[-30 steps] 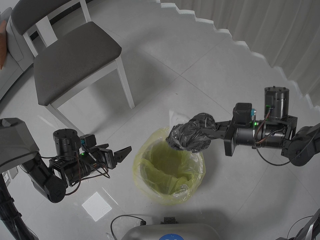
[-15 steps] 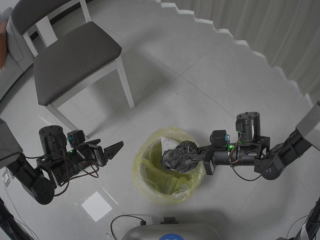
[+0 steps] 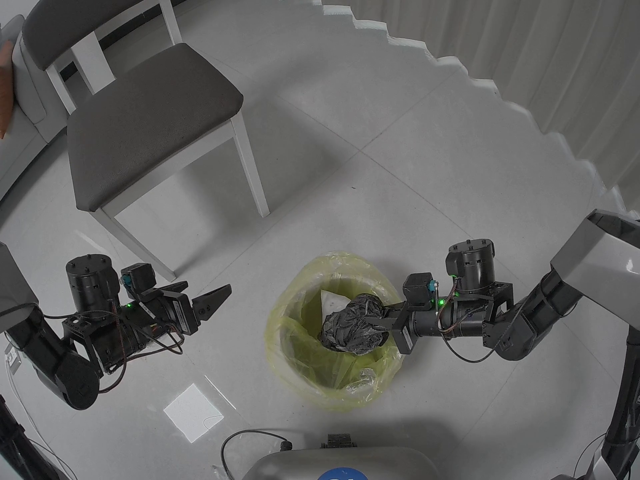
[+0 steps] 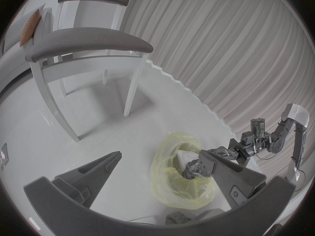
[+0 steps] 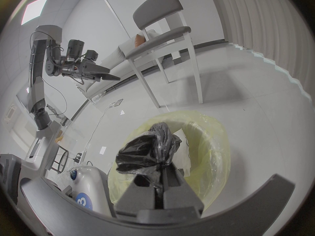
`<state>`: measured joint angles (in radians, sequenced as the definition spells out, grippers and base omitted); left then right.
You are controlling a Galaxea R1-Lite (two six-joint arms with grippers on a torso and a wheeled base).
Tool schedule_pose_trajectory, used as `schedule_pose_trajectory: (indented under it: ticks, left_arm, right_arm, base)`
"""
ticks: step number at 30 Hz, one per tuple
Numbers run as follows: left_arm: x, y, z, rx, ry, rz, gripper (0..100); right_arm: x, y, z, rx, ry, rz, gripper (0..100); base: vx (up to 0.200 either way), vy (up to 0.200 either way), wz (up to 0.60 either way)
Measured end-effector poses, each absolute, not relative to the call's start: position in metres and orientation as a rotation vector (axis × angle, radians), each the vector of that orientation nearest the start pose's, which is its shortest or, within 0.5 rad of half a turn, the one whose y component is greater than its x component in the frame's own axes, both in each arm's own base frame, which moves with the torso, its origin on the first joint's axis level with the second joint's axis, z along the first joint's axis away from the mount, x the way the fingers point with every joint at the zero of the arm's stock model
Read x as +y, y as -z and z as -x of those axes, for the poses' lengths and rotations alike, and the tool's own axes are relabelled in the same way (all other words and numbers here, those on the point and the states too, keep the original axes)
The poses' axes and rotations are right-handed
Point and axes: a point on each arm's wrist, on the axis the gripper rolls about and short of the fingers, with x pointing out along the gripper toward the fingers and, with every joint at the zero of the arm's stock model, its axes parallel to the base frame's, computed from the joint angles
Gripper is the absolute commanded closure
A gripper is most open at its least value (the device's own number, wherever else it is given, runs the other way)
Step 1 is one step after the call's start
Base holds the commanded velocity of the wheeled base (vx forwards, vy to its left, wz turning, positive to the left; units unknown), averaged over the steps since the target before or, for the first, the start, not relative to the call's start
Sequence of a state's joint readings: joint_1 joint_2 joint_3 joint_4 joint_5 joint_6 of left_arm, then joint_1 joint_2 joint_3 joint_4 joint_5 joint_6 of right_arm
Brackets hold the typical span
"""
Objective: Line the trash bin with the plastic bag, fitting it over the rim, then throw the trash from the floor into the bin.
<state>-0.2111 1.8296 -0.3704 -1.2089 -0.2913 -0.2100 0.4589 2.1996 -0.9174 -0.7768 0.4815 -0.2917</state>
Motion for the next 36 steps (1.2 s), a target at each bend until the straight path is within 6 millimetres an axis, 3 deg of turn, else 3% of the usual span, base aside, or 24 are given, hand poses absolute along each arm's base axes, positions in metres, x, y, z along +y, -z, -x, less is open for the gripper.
schedule_pose_trajectory:
  ticks: [11, 23, 29, 36]
  left_arm:
    - [-0.063, -0.095, -0.265, 0.295, 0.486, 0.217, 0]
    - [-0.067, -0.083, -0.274, 0.281, 0.495, 0.217, 0]
    - [-0.066, -0.079, -0.276, 0.297, 0.488, 0.235, 0]
    - [-0.066, -0.077, -0.277, 0.302, 0.488, 0.243, 0]
  right_arm:
    - [0.184, -0.023, -0.358, 0.429, -0.992, 0.240, 100]
    - [0.206, -0.001, -0.340, 0.494, -1.073, 0.251, 100]
    - [0.205, 0.003, -0.341, 0.505, -1.070, 0.251, 100]
    - [0.190, 0.006, -0.361, 0.490, -1.016, 0.239, 100]
  base:
    - [0.000, 0.000, 0.00]
    - [0.000, 0.000, 0.00]
    - [0.000, 0.000, 0.00]
    - [0.000, 0.000, 0.00]
